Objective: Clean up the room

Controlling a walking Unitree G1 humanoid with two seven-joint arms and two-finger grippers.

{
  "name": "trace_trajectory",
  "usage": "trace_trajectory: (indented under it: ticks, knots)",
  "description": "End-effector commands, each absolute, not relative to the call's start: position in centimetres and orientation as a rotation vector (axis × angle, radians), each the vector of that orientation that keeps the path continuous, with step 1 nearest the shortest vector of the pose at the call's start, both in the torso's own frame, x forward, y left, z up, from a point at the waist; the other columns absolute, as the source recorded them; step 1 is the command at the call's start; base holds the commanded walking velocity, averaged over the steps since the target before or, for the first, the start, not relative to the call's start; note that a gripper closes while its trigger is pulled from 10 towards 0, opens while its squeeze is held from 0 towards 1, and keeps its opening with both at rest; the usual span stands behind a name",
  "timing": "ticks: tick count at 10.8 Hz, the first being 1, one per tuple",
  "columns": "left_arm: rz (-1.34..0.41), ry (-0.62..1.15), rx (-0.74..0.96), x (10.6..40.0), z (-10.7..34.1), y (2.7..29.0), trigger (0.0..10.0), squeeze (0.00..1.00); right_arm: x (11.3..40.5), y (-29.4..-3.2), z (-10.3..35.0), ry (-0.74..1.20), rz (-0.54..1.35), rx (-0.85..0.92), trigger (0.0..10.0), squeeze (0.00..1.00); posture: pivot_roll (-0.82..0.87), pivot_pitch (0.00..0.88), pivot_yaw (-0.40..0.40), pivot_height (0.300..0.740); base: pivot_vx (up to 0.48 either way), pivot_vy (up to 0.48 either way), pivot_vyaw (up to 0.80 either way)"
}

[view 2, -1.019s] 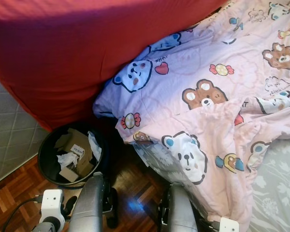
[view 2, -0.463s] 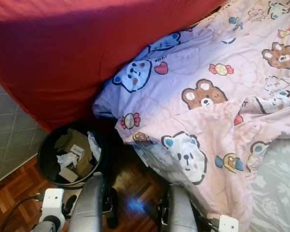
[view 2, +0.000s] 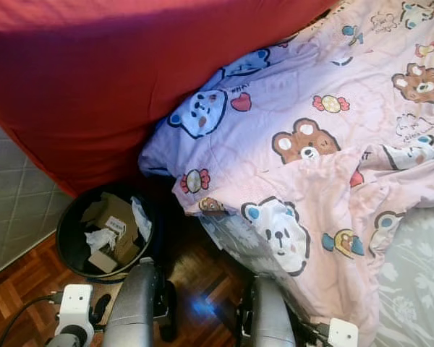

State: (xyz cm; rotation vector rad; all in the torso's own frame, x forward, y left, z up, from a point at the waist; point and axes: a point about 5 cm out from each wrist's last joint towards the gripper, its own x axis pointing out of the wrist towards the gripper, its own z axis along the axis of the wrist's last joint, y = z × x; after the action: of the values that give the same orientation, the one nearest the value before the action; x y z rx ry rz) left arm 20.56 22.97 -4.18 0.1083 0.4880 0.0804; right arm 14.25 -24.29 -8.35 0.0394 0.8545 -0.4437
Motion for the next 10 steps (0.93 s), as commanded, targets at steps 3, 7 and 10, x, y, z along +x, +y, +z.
trace_trajectory:
  ticks: [3, 7, 10]
  knots:
    - [0.079, 0.541, 0.105, 18.95, -5.22, 22.98, 10.0, 0.0, 13.48, -24.65, -8.48, 0.851, -0.474, 0.047, 0.0, 0.0, 0.16, 0.31, -0.016, 0.629, -0.161, 0.0, 0.0]
    - [0.077, 0.533, 0.099, 19.07, -5.16, 22.91, 10.0, 0.0, 13.58, -24.58, -8.44, 0.841, -0.474, 0.051, 0.0, 0.0, 0.16, 0.308, -0.015, 0.629, -0.263, 0.0, 0.0]
    - [0.077, 0.527, 0.103, 19.18, -5.11, 22.79, 10.0, 0.0, 13.66, -24.66, -8.38, 0.837, -0.476, 0.049, 0.0, 0.0, 0.16, 0.307, -0.017, 0.629, -0.194, 0.0, 0.0]
